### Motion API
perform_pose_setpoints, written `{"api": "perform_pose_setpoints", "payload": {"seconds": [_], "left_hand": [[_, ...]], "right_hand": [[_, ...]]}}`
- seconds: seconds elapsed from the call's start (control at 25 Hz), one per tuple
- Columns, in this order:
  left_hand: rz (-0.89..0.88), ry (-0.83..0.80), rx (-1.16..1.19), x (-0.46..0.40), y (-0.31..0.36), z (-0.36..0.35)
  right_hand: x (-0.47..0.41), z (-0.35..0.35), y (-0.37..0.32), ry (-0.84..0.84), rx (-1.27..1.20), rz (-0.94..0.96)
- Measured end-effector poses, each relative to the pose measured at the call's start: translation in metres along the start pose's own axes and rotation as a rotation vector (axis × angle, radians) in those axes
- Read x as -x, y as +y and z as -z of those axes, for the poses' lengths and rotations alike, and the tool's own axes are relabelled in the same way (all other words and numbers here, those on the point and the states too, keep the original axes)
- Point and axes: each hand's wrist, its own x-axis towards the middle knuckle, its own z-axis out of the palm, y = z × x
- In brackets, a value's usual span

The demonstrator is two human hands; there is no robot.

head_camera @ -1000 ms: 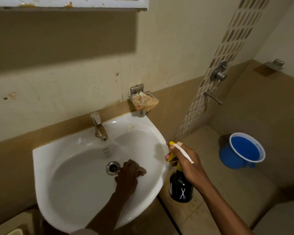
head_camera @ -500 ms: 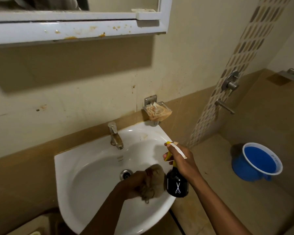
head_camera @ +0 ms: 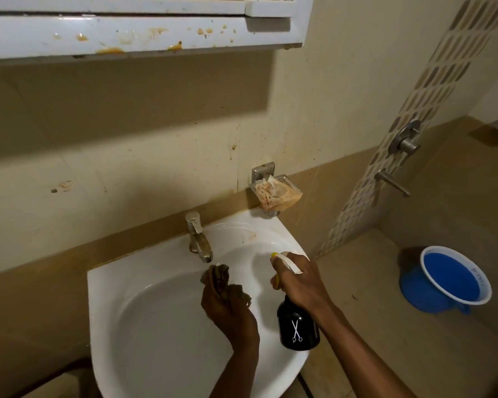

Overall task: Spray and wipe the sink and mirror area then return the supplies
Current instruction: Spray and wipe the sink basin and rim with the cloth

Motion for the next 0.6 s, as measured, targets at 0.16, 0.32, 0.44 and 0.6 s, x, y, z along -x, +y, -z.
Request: {"api": "perform_pose_setpoints", "payload": {"seconds": [0.16,0.32,0.44,0.6], "left_hand": [[-0.081,-0.111,-0.150,-0.001,-0.004,-0.025],[-0.143,-0.031,-0.297,-0.029,0.002,-0.072],[-0.247,-0.023,-0.480,-0.050,-0.006,-0.088],[-0.363,-0.200,-1.118,-0.080,-0.020,-0.099]], "right_hand": [[0.001,0.006,0.019,0.152,-0.050,-0.176],[0.001,0.023,0.029,0.183,-0.031,-0.124],[0.003,0.037,0.032,0.144,-0.051,-0.086],[0.006,0.048,0.041,0.134,-0.040,-0.034]]}}
